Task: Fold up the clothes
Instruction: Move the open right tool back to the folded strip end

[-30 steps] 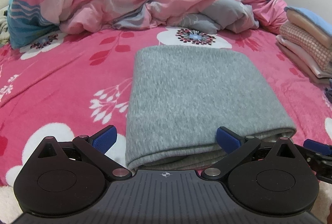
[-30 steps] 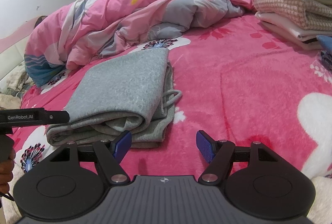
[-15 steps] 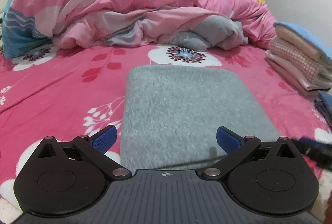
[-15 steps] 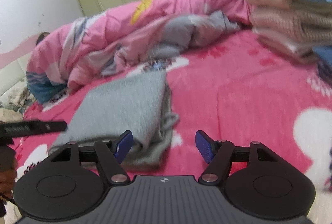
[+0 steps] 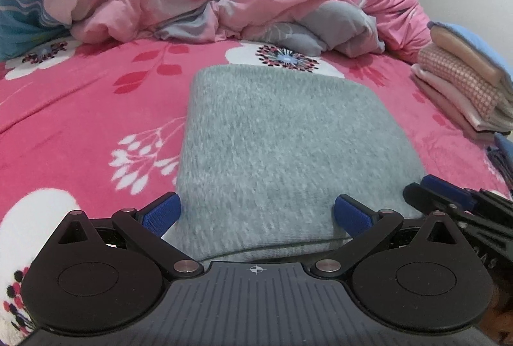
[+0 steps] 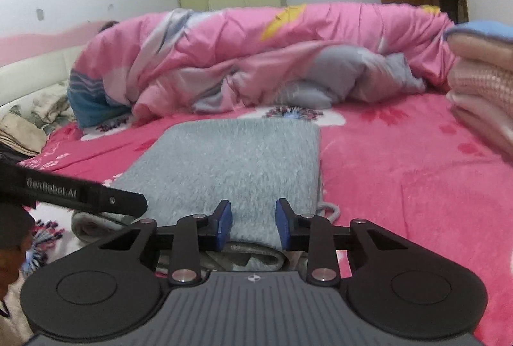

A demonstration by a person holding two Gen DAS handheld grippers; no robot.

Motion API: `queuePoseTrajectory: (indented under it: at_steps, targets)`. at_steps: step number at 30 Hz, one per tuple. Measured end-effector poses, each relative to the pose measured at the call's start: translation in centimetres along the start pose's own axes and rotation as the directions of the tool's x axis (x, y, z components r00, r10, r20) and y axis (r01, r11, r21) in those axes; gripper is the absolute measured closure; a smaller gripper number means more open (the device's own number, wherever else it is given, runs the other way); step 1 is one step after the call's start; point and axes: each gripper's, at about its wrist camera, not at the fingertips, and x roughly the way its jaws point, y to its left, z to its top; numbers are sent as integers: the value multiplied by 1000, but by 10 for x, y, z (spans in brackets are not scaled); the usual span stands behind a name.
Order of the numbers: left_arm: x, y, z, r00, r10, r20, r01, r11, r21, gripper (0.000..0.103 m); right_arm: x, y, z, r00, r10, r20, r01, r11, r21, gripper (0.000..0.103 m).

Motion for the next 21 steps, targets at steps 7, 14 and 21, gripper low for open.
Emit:
queuePoseTrajectory:
  at_steps: [7,14,21]
  targets:
    - [2,0,0,1000,1,-4,-1,1000,-5,0,-1,2,-4,1000,0,14,0,1000,-13,71]
    - [2,0,0,1000,5,-6,-5,1000,-8,0,-1,2,-6,1000,-2,20,2,1000,-16,71]
    - [2,0,0,1000,6,-9,-7,1000,-13,0,-2,2,-5,1000,-1,18,1,1000,-14,71]
